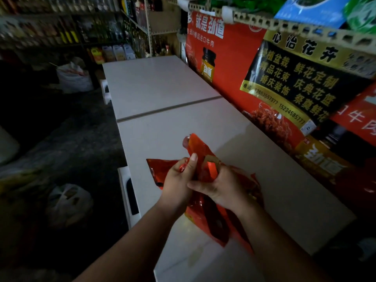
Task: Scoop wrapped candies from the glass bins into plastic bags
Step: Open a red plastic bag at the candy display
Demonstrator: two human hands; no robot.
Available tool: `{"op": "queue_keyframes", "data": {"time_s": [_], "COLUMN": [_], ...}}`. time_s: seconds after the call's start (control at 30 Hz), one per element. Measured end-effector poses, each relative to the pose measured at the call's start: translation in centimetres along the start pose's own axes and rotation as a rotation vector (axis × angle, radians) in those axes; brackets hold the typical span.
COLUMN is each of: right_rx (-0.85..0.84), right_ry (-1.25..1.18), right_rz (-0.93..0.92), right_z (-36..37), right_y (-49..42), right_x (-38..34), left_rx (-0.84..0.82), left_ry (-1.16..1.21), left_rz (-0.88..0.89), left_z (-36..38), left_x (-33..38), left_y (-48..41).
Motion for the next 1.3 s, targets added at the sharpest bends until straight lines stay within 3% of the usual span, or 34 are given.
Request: {"op": "queue_keyframes", "data": {"time_s": [0.07, 0.13, 0.3, 0.47, 0.57, 0.9, 1.1, 1.3], "right_rx": [-0.189, -0.254, 0.005, 0.126, -0.115, -0.588, -0.978, -1.279], "right_ry": [-0.076, -0.097, 0.151, 0.070, -0.037, -0.056, -0.034, -0.139], "right_rz": [-0.058, -0.060, -0.350, -0.359, -0.170, -0.158, -0.257, -0.219], "right_z": [0.5, 1.3, 4.8, 11.0, 15.3, 28.5, 37.5, 45.1], "right_y": [0.6, 1.2, 3.3, 6.1, 8.1, 20.3, 35.0, 52.8], "right_x": [-1.7, -2.7, -3.2, -3.1, -3.1, -5.8, -8.0, -9.4], "left_rx": [0.070, 0.173, 0.362, 0.523, 0.581, 0.980, 1.326, 1.676], "left_ry": [-0.023, -0.020, -0.085, -0.133, -0.106, 0.080, 0.080, 0.013], "left_rz": [0.022, 0.045, 0.098, 0.171, 0.179, 0.104, 0.136, 0.142], "left_z": [-0.7, -1.8, -4.6, -7.9, -10.1, -18.1, -21.0, -20.6], "left_x": [0.5, 1.1, 1.9, 1.6, 1.4, -1.6, -4.7, -8.1], "left_y": [1.3, 2.6, 6.4, 11.3, 15.7, 37.3, 56.2, 76.0]}}
Point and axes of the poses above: each hand's wrist, its own y-axis away from the middle knuckle, its own z-axis out of the palm, x = y × z, the point moved 1 cm from there along -y, towards the middle knuckle, and after that the axes turned 9 degrees about -y, right-handed, at the moved point
